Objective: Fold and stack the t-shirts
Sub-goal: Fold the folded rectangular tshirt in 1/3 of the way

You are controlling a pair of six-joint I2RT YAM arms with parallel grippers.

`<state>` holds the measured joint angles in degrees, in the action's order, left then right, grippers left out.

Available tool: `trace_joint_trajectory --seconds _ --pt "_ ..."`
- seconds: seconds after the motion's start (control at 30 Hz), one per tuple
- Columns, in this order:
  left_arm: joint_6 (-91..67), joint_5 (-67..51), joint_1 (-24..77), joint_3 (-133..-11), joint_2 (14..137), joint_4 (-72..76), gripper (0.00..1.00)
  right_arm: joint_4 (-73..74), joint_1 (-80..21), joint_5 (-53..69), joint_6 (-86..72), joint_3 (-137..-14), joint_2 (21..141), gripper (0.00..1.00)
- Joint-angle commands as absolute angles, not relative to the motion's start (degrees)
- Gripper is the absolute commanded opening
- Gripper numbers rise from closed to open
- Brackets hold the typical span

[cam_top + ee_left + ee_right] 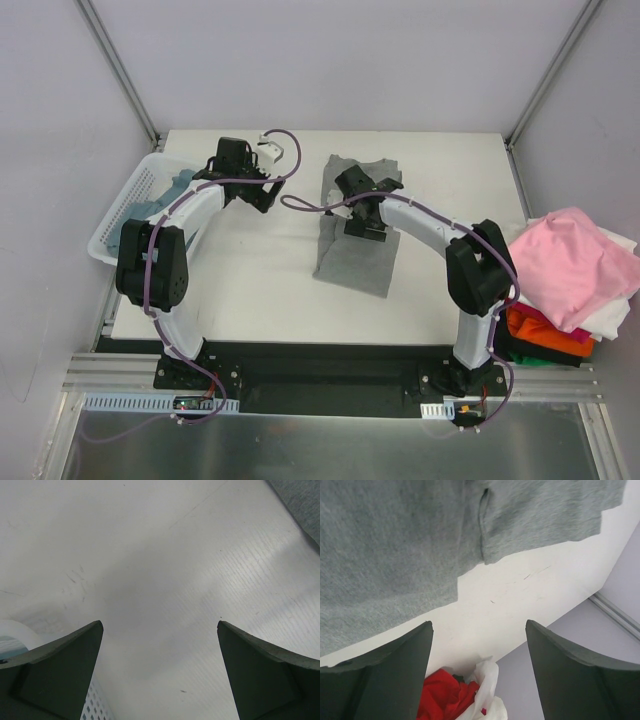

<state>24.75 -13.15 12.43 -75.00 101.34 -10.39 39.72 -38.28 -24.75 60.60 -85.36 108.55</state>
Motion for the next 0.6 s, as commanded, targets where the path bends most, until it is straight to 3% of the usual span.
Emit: trace_joint_trajectory --seconds 0.0,0.57 --pt "24.70 -13.28 12.92 -75.59 99.23 -9.23 0.99 41.13 -38.67 -22.95 59.24 -90.61 109.68 0.79" --pt "21.80 -8.62 7.03 -79.01 100.28 -5.01 0.99 47.19 -39.46 -8.09 53.62 -103.00 118.65 0.69"
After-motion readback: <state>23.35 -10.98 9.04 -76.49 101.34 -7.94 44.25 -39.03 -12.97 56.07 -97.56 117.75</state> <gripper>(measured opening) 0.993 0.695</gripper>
